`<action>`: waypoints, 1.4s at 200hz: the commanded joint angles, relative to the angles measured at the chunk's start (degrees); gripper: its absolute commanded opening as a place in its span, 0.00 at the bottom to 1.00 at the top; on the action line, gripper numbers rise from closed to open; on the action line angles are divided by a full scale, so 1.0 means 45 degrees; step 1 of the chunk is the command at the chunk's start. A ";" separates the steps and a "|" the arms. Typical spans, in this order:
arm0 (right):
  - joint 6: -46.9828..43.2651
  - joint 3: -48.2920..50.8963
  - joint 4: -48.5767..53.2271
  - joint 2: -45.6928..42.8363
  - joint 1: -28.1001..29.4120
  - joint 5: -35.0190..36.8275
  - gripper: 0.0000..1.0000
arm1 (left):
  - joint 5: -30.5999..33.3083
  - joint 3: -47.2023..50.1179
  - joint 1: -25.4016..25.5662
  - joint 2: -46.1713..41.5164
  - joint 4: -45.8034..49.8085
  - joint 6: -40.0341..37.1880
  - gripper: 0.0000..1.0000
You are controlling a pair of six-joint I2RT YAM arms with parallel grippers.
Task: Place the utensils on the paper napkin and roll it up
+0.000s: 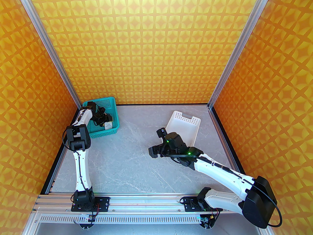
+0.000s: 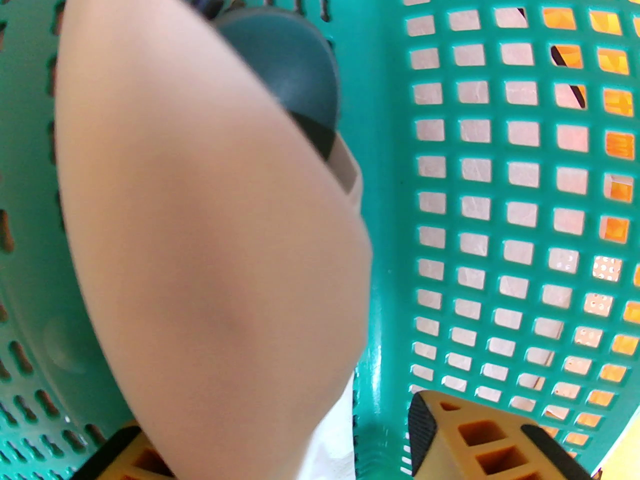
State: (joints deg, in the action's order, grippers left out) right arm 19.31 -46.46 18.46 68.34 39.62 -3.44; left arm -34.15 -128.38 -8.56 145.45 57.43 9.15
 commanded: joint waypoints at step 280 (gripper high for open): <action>0.0201 0.0103 -0.0331 -0.0191 -0.0073 0.0396 0.99 | 0.5142 -0.0825 0.0671 -0.0173 0.2623 -0.1709 0.99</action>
State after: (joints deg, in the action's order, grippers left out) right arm 19.35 -46.46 18.20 68.12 39.62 -2.46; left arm -17.63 -131.72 -5.69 144.57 64.55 3.46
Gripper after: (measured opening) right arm 0.986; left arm 0.980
